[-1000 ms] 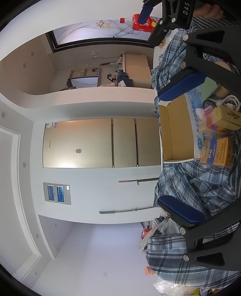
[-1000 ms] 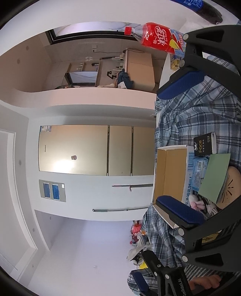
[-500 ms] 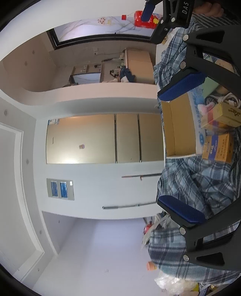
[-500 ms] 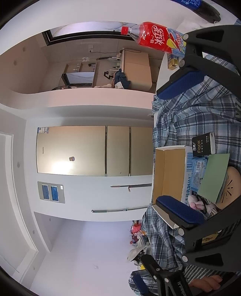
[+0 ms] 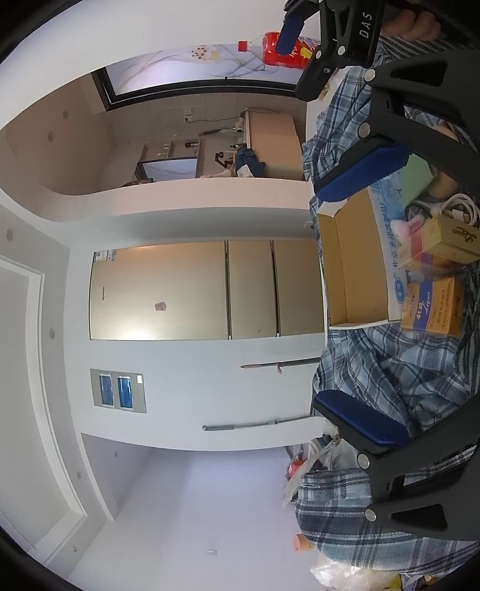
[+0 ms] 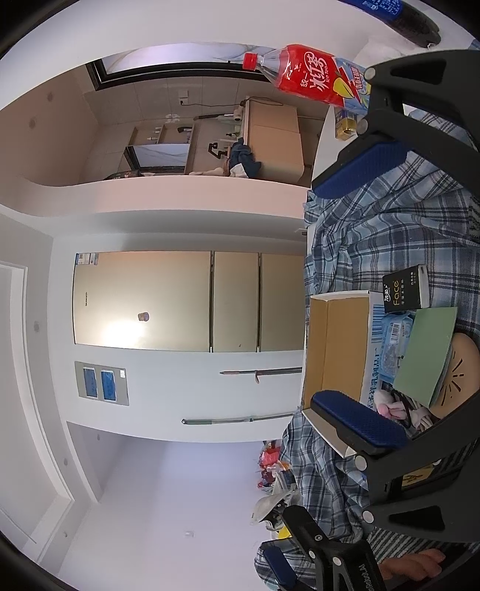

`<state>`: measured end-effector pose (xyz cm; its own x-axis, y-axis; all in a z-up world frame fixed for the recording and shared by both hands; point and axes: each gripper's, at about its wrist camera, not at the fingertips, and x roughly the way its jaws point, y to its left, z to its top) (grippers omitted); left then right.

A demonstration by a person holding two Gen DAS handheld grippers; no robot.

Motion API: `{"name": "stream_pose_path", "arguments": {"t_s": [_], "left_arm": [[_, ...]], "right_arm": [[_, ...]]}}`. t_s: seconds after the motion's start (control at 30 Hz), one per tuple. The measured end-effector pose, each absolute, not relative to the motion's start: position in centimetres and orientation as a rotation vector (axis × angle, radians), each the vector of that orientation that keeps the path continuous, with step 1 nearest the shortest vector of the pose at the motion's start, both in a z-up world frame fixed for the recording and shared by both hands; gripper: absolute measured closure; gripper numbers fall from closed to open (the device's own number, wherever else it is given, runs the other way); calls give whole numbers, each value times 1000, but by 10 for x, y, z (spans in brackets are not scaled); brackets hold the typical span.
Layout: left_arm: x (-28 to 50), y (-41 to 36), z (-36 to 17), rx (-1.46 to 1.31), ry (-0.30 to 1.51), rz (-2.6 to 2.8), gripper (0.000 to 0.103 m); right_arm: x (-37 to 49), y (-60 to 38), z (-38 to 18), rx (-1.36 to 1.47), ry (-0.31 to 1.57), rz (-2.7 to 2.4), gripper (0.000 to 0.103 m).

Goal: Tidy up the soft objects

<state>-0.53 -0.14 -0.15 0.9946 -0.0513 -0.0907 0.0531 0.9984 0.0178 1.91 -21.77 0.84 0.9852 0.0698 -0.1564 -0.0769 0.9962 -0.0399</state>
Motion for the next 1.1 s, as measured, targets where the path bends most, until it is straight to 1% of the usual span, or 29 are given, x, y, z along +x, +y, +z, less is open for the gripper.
{"name": "stream_pose_path", "arguments": {"t_s": [0.5, 0.7, 0.8, 0.93, 1.0, 1.03, 1.07, 1.1], "left_arm": [[1, -1, -1, 18, 145, -58, 0], [-5, 6, 4, -16, 143, -140, 0], [-10, 2, 6, 20, 136, -115, 0], [-10, -8, 6, 75, 177, -135, 0], [-3, -12, 4, 91, 230, -137, 0], [3, -12, 2, 84, 282, -155, 3], [7, -12, -1, 72, 317, -172, 9], [11, -12, -3, 68, 347, -176, 10]], "right_arm": [[21, -221, 8, -31, 167, 76, 0], [22, -226, 9, -9, 167, 62, 0], [19, -229, 11, 2, 156, 54, 0], [16, -231, 15, 10, 146, 66, 0], [17, -239, 17, 97, 186, 178, 0], [18, -244, 18, 154, 206, 241, 0], [19, -247, 17, 185, 214, 260, 0], [20, -245, 17, 161, 214, 224, 0]]}}
